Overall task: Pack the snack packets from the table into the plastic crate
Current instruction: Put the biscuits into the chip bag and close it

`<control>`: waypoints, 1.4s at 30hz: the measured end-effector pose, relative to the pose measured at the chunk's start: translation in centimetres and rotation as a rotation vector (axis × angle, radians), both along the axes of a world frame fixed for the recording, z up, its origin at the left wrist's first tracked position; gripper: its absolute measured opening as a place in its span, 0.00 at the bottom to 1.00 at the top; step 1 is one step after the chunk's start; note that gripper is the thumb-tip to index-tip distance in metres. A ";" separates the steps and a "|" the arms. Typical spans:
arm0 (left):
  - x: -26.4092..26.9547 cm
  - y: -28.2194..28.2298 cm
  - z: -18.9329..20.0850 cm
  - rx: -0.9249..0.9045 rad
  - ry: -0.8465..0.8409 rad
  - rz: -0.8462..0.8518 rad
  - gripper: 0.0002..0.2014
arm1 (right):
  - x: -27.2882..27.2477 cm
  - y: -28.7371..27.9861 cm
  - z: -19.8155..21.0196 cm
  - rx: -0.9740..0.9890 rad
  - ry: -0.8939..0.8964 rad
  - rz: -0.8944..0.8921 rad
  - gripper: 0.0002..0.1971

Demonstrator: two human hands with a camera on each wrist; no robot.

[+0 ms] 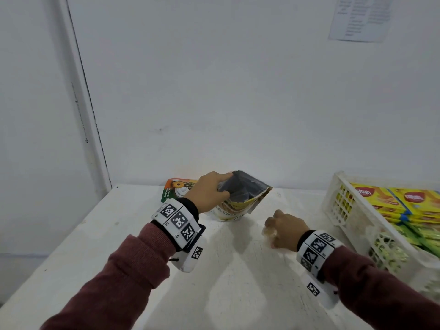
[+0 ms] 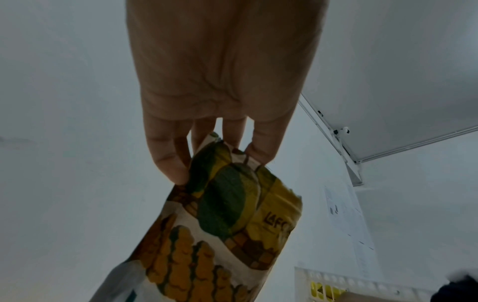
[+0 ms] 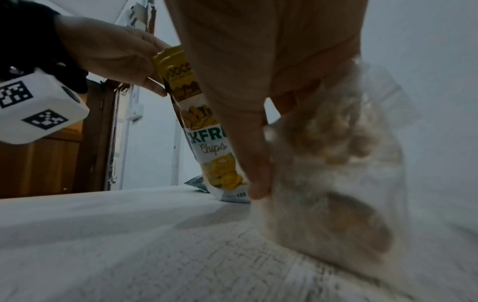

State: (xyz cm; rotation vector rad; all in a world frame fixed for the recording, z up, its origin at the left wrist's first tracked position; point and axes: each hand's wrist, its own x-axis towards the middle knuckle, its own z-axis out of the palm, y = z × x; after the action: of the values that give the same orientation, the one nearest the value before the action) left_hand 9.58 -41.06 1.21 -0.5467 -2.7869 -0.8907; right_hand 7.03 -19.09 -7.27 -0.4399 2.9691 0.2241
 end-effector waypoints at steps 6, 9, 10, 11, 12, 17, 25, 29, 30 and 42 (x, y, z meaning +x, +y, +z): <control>-0.2 0.0 0.1 0.005 -0.018 0.014 0.22 | 0.1 0.8 3.5 -0.225 0.142 -0.145 0.20; -0.6 -0.2 0.1 0.019 -0.023 0.014 0.24 | 0.5 1.8 8.5 -0.386 0.516 -0.104 0.17; -0.7 -0.2 0.1 0.019 -0.021 0.010 0.24 | 1.0 1.9 10.2 -0.459 0.682 -0.072 0.17; -0.8 -0.2 0.1 0.020 -0.020 0.005 0.24 | 1.5 1.8 11.7 -0.564 0.815 -0.031 0.18; -0.8 0.0 0.2 0.026 -0.018 -0.002 0.23 | 2.0 1.5 12.8 -0.679 0.889 0.028 0.20; -1.0 0.5 0.1 0.080 -0.029 0.004 0.16 | 2.9 -3.0 12.0 -0.969 0.693 0.294 0.24; -1.1 -0.3 -0.1 0.224 -0.137 -0.047 0.33 | 1.8 -4.2 6.0 -1.127 0.635 0.339 0.18; -1.1 -0.3 -0.2 0.223 -0.091 -0.045 0.27 | 1.0 -3.3 6.7 -0.804 0.758 0.580 0.20; -1.1 -0.3 -0.3 0.218 -0.080 -0.050 0.26 | 0.7 -3.1 6.9 -0.734 0.751 0.606 0.20; -1.1 0.4 -0.8 0.246 -0.094 -0.079 0.31 | 2.3 -2.9 8.3 -0.101 0.133 0.460 0.41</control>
State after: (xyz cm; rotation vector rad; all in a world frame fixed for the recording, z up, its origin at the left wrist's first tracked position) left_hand 8.44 -40.65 0.37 -0.5915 -2.6958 -1.2857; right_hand 9.29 -22.04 0.98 -1.1620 2.9691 0.1520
